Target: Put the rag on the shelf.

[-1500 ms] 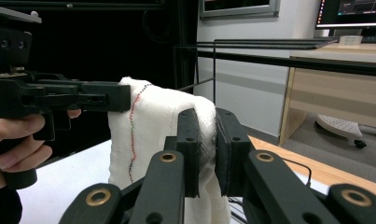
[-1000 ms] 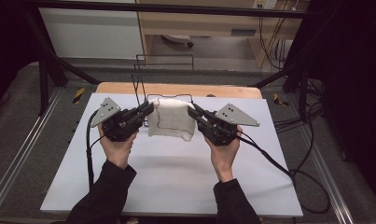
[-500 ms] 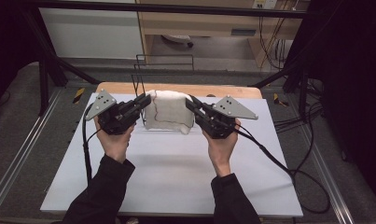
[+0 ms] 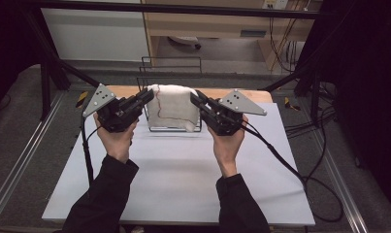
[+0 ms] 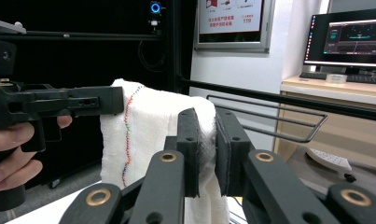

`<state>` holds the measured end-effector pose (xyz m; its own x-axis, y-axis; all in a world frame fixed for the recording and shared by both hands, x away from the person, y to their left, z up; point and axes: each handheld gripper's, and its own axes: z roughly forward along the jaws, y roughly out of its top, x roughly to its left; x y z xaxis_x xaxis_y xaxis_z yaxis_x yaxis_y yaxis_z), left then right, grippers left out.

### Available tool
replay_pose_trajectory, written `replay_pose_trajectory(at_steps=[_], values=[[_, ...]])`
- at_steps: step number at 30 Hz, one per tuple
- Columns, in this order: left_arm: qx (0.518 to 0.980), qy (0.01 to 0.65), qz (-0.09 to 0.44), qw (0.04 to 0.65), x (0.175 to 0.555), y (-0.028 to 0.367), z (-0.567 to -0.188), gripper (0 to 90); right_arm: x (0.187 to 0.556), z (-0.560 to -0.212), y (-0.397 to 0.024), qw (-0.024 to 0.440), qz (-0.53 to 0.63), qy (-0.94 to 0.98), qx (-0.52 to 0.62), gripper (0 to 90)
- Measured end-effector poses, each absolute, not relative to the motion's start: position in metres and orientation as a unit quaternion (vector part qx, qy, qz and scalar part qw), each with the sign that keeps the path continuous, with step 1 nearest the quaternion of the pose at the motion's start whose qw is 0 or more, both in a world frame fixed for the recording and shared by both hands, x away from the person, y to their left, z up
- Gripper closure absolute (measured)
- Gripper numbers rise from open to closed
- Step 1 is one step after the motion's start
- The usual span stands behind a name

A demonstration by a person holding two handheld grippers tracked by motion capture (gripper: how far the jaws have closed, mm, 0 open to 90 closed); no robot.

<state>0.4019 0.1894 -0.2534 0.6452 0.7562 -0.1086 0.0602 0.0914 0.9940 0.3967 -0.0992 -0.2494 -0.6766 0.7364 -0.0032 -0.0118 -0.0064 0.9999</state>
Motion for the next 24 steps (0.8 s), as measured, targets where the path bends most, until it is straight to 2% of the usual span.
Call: replay_pose_trajectory(at_steps=[24], values=[[0.595, 0.326, 0.273, 0.682, 0.418, 0.192, -0.223, 82.2, 0.412, -0.216, -0.091, 0.304, 0.664, 0.624, 0.276, 81.5]])
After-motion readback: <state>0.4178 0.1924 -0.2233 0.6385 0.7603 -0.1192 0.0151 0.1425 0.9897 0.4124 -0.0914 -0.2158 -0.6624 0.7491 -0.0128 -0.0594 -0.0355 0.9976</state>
